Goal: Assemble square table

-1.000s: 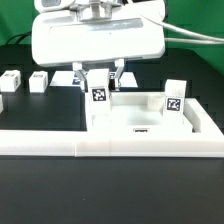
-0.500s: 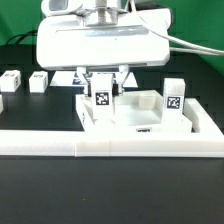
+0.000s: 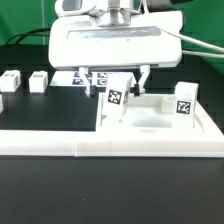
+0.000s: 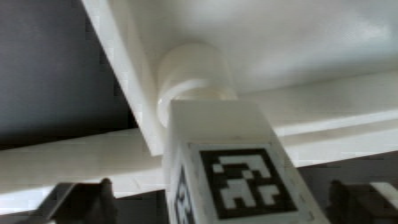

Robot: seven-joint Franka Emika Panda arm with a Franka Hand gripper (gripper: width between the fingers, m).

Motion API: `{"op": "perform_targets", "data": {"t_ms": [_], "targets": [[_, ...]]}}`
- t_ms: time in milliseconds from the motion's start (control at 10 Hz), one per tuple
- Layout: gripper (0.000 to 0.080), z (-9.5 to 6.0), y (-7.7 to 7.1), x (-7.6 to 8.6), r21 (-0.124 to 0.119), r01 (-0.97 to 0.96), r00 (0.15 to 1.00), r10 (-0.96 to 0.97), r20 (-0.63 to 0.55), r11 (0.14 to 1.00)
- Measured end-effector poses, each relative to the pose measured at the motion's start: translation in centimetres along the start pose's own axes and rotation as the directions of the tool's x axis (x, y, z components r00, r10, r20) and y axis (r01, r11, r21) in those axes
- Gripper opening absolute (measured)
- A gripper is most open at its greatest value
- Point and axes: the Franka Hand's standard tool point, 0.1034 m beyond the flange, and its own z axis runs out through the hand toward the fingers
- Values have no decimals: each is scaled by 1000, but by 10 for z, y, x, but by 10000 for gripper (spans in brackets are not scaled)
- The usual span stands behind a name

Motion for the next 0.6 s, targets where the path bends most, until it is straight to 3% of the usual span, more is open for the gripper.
{"op": "perform_targets", "data": {"t_ms": [600], "targets": [[649,0,0,0,0,0,1000,0,0,1000]]}}
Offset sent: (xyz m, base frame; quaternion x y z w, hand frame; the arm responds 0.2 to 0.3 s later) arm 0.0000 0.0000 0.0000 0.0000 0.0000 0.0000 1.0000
